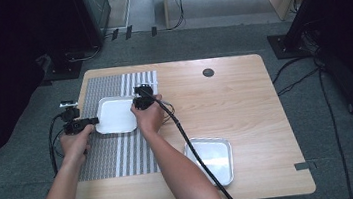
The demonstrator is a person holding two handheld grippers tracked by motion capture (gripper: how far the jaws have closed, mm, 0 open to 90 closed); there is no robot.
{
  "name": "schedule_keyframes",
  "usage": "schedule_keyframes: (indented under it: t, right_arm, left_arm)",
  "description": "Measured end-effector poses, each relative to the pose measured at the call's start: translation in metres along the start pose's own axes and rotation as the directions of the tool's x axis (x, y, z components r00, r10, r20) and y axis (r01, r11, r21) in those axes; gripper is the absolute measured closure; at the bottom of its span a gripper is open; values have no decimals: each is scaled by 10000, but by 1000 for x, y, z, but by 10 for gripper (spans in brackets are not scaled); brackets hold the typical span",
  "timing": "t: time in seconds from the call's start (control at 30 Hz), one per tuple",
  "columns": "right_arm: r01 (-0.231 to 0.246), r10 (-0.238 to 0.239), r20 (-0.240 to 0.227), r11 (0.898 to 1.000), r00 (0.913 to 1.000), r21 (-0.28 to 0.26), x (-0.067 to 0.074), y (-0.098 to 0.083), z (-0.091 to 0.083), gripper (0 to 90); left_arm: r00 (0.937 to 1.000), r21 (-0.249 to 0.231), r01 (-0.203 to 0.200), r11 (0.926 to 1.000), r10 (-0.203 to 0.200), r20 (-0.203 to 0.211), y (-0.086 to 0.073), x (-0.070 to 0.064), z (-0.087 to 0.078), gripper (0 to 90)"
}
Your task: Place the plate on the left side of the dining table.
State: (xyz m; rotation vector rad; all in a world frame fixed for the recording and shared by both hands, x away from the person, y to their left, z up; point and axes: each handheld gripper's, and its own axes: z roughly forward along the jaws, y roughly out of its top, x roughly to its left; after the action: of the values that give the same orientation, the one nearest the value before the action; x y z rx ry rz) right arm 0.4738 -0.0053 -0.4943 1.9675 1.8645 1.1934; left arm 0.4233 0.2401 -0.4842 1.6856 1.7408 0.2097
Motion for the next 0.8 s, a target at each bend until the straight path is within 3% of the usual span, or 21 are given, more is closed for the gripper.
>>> schedule_keyframes:
  t: [0.23, 0.6, 0.8]
  right_arm:
    - [184, -184, -122, 9998, 9998, 17, -5, 1, 11, 879]
    - [-262, 270, -363, 9994, 9990, 208, -10, 1, 16, 876]
    - [-229, 243, -533, 9994, 9983, 265, -12, 1, 16, 848]
  left_arm:
    - [9998, -2, 87, 10000, -87, -156, 2, 2, 7, 897]
    - [9992, 45, -29, 10000, 31, -396, 2, 2, 11, 895]
    - [9994, -58, -28, 10000, 26, -343, 2, 2, 11, 868]
